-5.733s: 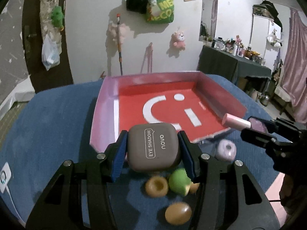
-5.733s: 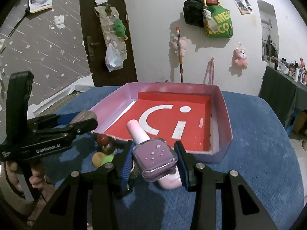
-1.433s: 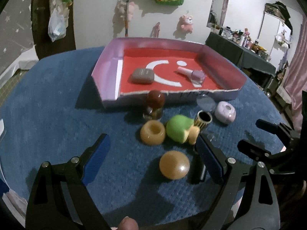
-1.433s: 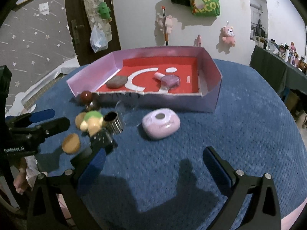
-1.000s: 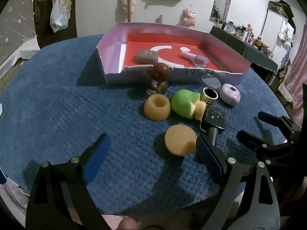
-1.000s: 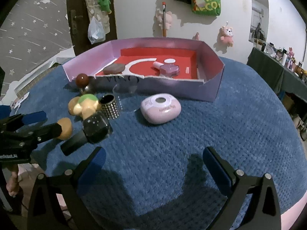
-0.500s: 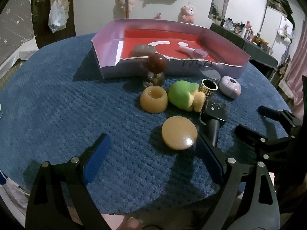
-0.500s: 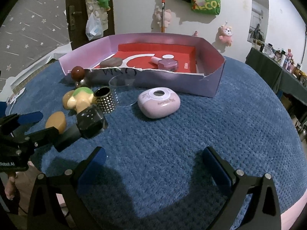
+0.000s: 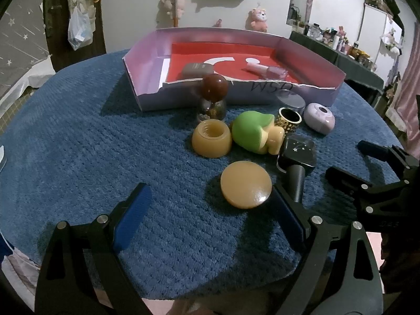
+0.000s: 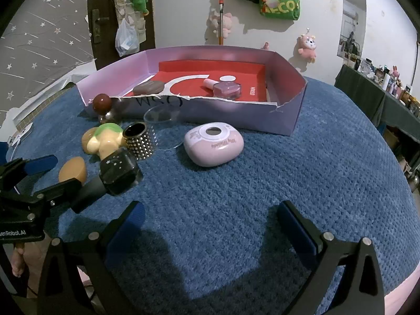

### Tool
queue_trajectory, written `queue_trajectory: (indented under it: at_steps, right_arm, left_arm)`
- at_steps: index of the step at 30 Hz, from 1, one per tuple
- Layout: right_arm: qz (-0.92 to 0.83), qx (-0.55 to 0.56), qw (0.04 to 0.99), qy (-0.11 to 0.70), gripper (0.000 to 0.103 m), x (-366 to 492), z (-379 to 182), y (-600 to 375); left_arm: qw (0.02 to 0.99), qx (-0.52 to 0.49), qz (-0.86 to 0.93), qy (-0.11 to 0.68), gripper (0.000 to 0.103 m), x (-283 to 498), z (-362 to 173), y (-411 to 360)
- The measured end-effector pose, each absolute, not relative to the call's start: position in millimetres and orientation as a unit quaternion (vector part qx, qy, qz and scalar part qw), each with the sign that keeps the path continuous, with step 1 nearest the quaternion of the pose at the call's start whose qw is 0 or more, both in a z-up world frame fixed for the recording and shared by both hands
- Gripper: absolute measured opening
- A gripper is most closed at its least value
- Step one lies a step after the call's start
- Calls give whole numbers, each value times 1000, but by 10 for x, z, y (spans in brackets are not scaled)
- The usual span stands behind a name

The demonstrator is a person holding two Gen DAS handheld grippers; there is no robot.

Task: Organize rigid objects
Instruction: 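Reach the left gripper to the tan sponge while the right gripper reaches the pink compact, then close the left gripper on the tan sponge while the right gripper grasps the pink compact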

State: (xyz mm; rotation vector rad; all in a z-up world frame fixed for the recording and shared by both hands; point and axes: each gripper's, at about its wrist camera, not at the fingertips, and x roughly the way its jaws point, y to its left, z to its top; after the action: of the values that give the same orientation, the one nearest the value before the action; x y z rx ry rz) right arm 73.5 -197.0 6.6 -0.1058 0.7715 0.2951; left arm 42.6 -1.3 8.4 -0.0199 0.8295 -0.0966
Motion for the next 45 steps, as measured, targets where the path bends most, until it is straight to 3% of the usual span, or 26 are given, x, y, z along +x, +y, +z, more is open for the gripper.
queue_trajectory:
  at_steps: [20, 23, 31, 37, 38, 45]
  right_arm:
    - [139, -42, 906, 397, 103, 1154, 102, -1991]
    - [138, -46, 903, 404, 101, 1208, 111, -1975]
    - [135, -53, 905, 400, 79, 1278, 132, -1926]
    - [146, -54, 905, 396, 57, 1297, 155, -1885]
    - [150, -55, 905, 394, 57, 1289, 156, -1878]
    - [155, -43, 906, 391, 57, 1257, 164, -1908]
  left_arm:
    - [917, -15, -59, 395, 91, 442, 91, 14]
    - [917, -14, -62, 394, 86, 471, 96, -2]
    - [920, 4, -71, 385, 65, 487, 96, -109]
    - [921, 12, -88, 379, 40, 475, 103, -189]
    - [921, 13, -90, 379, 36, 471, 101, -201]
    - [923, 2, -93, 374, 36, 437, 98, -159]
